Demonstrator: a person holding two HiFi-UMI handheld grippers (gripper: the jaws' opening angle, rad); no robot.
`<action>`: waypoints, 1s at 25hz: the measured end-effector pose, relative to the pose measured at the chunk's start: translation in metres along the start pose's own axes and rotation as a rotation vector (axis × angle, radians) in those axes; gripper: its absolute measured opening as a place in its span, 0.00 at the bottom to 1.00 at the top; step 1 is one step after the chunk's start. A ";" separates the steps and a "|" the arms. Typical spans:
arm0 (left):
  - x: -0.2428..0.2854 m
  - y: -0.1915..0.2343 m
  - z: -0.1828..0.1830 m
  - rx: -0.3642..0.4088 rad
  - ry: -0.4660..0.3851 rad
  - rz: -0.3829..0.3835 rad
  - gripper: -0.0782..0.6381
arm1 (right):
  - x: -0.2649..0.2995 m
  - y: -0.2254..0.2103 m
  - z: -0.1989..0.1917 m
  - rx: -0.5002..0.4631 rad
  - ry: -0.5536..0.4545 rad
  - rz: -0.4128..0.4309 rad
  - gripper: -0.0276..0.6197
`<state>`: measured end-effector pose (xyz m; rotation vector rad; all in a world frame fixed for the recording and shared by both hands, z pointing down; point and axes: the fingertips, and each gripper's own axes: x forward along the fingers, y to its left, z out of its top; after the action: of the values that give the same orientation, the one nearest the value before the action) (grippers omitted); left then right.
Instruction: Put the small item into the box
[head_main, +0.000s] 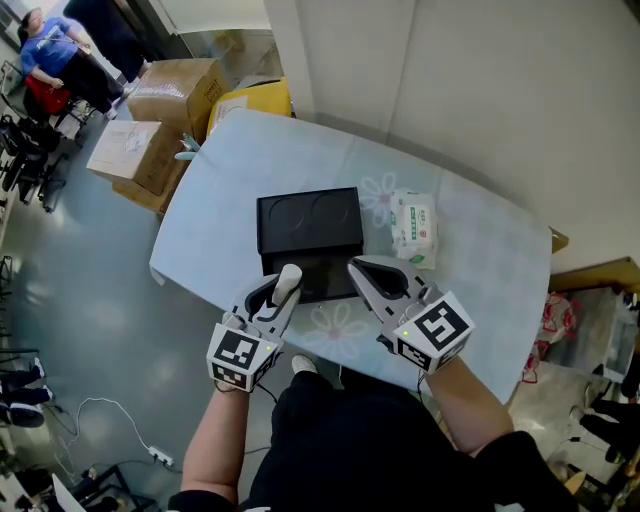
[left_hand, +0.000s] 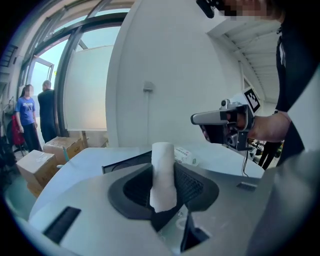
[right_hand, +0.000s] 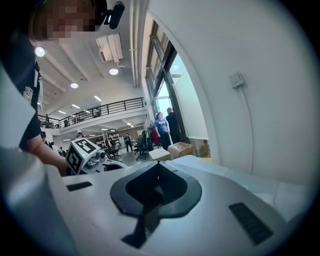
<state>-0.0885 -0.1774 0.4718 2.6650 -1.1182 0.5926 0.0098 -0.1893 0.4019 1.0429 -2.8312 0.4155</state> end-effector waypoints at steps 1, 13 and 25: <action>0.005 0.000 -0.003 0.009 0.017 -0.007 0.30 | 0.001 -0.002 -0.002 0.004 0.004 -0.002 0.06; 0.070 0.001 -0.067 0.160 0.305 -0.130 0.30 | 0.010 -0.028 -0.028 0.068 0.043 -0.089 0.06; 0.109 -0.001 -0.123 0.280 0.518 -0.250 0.30 | 0.019 -0.052 -0.051 0.135 0.072 -0.169 0.06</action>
<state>-0.0540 -0.2065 0.6299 2.5680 -0.5827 1.3662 0.0287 -0.2249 0.4656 1.2533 -2.6567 0.6211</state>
